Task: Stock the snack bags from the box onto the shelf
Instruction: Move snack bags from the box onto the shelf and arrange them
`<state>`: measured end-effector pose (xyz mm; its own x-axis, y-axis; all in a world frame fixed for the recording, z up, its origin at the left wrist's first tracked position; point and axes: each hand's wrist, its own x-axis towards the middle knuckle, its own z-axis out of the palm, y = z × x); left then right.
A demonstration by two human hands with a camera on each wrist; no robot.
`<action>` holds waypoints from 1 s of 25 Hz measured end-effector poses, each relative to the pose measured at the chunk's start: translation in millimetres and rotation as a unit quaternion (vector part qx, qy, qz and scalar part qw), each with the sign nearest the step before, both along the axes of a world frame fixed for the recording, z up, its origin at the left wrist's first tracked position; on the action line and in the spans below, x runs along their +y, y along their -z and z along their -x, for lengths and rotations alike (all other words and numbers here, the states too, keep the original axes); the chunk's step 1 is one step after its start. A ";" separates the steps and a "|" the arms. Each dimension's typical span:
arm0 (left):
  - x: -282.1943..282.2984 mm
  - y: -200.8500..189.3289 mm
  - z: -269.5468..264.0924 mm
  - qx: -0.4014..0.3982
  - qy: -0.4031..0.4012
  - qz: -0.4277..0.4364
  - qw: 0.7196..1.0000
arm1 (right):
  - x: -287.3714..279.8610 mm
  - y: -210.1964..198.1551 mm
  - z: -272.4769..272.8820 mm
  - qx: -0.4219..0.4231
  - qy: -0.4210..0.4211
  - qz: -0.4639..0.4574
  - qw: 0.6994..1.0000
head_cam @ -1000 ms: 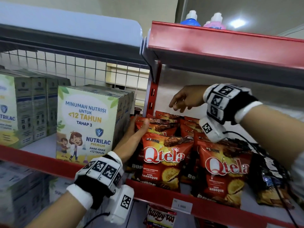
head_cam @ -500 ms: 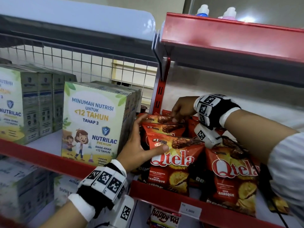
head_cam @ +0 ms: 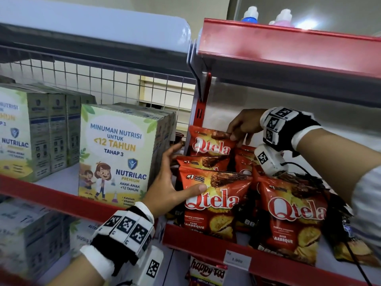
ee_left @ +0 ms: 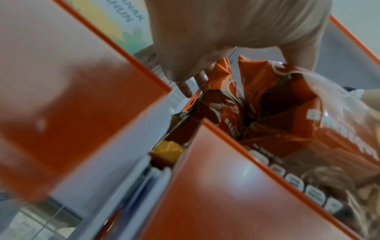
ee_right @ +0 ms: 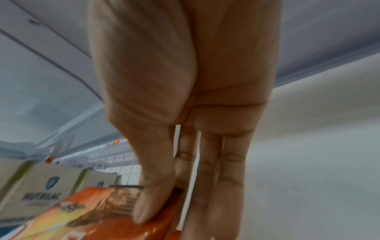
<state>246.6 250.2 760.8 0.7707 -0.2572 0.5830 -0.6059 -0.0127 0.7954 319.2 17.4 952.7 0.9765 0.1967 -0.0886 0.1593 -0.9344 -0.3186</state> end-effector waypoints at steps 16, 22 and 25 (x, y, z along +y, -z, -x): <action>-15.2 -2.7 -13.0 0.098 0.124 0.048 0.986 | 42.3 35.0 -43.5 -0.023 0.038 0.225 0.973; -15.3 -0.2 -18.0 0.113 0.137 0.070 0.982 | 48.8 33.4 -48.0 0.076 -0.014 0.212 0.974; -16.2 -0.2 -17.8 0.122 0.131 0.064 0.982 | 42.2 23.6 -45.7 0.008 -0.011 0.265 0.964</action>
<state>264.3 234.0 761.0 0.8081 -0.4022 0.4303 -0.3667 0.2283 0.9019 364.9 59.5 929.1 0.9700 0.1411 -0.1978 0.1808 -0.9630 0.1997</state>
